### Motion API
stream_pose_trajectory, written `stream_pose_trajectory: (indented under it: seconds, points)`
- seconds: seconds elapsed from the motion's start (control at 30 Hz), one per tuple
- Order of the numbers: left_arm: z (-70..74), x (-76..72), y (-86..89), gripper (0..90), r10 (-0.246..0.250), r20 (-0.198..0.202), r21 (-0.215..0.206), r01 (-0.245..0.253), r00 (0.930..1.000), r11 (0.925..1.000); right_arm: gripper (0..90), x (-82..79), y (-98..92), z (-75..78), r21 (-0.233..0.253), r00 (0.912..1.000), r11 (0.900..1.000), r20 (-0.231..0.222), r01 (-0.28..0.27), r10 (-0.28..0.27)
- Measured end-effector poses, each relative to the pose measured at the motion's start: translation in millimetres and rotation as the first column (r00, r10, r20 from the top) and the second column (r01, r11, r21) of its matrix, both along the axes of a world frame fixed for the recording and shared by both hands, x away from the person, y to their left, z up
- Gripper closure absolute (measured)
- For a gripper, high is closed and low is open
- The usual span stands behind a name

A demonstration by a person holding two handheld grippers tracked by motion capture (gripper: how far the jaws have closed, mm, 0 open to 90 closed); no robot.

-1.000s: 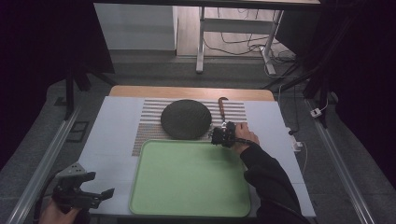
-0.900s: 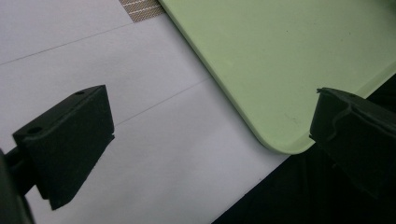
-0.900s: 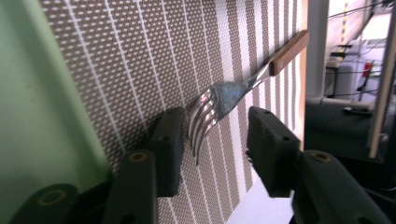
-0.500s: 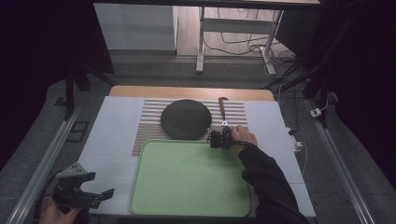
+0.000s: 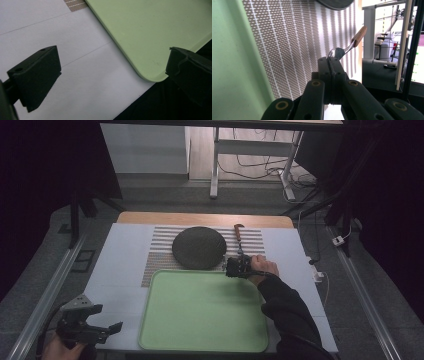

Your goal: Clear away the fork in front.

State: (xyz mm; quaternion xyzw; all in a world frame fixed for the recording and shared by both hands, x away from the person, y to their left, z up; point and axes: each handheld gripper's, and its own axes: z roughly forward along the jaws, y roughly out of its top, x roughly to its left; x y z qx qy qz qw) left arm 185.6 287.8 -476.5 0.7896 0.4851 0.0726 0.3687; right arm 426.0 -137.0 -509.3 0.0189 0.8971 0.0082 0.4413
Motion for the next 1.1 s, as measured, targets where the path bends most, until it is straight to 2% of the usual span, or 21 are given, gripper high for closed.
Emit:
stream_pose_trajectory:
  seconds: [0.03,0.07,0.1,0.13,0.17,0.23,0.27,0.3,0.33,0.37,0.47,0.7,0.77,0.8,0.9,0.97,1.0,1.07,1.1]
  points:
    - [0.0,0.0,-0.1,0.0,0.000,0.000,0.000,0.000,1.0000,1.0000,89.4,-0.2,-1.0,4.2,0.014,0.9993,1.000,-0.037,-0.002,0.003]
    - [-0.2,0.0,-0.2,0.0,0.000,0.004,0.001,0.000,1.0000,1.0000,89.4,-3.9,-2.8,8.8,0.033,1.0000,0.999,-0.009,0.001,-0.001]
    - [0.0,0.0,-0.2,0.0,-0.002,0.001,0.003,0.002,1.0000,1.0000,89.4,-3.9,-2.8,8.8,0.033,1.0000,0.999,-0.009,0.001,-0.001]
    - [0.1,0.0,-0.3,0.0,-0.003,0.001,0.003,0.003,1.0000,1.0000,89.4,-4.8,-4.0,12.4,0.041,0.9995,0.999,-0.033,-0.001,0.002]
    - [0.1,0.0,-0.5,0.0,-0.003,0.002,0.005,0.003,1.0000,1.0000,89.4,-9.2,-6.3,16.6,0.062,0.9993,0.998,-0.037,0.011,-0.008]
    - [0.1,0.0,-0.6,0.0,-0.004,0.002,0.006,0.004,1.0000,1.0000,89.4,-10.2,-7.1,18.9,0.057,0.9995,0.998,-0.032,0.004,-0.002]
    - [0.1,0.0,-0.7,0.0,-0.004,0.002,0.006,0.004,1.0000,1.0000,89.4,-15.7,-9.1,22.5,0.052,0.9998,0.998,-0.001,0.019,-0.019]
    - [0.1,-0.1,-0.7,0.0,-0.004,0.002,0.007,0.004,1.0000,1.0000,89.4,-16.5,-11.0,24.7,0.073,0.9994,0.997,-0.031,0.016,-0.013]
    - [0.1,0.0,-0.7,0.0,-0.004,0.001,0.007,0.004,1.0000,1.0000,89.4,-18.8,-12.5,25.8,0.083,0.9997,0.996,-0.020,0.019,-0.017]
    - [0.1,0.0,-0.8,0.0,-0.004,0.001,0.007,0.004,1.0000,1.0000,89.4,-19.7,-14.2,28.6,0.091,0.9992,0.996,-0.039,0.012,-0.008]
    - [0.2,0.0,-1.0,0.0,-0.006,0.001,0.008,0.006,1.0000,0.9999,89.4,-22.9,-17.4,32.2,0.117,0.9988,0.993,-0.049,0.009,-0.003]
    - [0.5,-0.7,-1.0,0.0,-0.011,0.007,0.004,0.011,0.9999,0.9999,89.5,-39.8,-22.8,45.8,0.177,0.9990,0.984,-0.044,0.021,-0.013]
    - [0.6,-0.7,-0.8,0.0,-0.015,0.007,0.002,0.015,0.9999,0.9999,89.4,-45.9,-24.4,50.1,0.194,0.9980,0.981,-0.063,0.013,-0.001]
    - [0.7,-0.8,-0.6,0.0,-0.017,0.008,-0.001,0.017,0.9998,0.9999,89.5,-51.6,-25.4,52.5,0.234,0.9965,0.972,-0.083,0.013,0.007]
    - [0.8,-0.9,0.1,0.0,-0.019,0.009,-0.009,0.019,0.9998,0.9998,89.4,-56.6,-26.5,55.5,0.255,0.9950,0.967,-0.098,0.010,0.015]
    - [0.9,-0.8,0.5,0.0,-0.022,0.009,-0.014,0.022,0.9997,0.9997,89.4,-64.1,-27.0,58.5,0.303,0.9929,0.953,-0.119,0.024,0.013]
    - [0.9,-0.8,0.6,0.0,-0.023,0.009,-0.015,0.023,0.9997,0.9996,89.5,-70.1,-28.0,61.3,0.339,0.9908,0.941,-0.133,0.020,0.027]
    - [1.0,-0.8,0.4,0.0,-0.027,0.007,-0.020,0.027,0.9996,0.9994,89.5,-72.4,-28.3,63.0,0.345,0.9894,0.938,-0.142,0.022,0.029]
    - [0.9,-0.7,0.0,0.0,-0.031,0.003,-0.025,0.031,0.9995,0.9992,89.4,-78.5,-29.5,66.4,0.377,0.9860,0.926,-0.161,0.019,0.045]
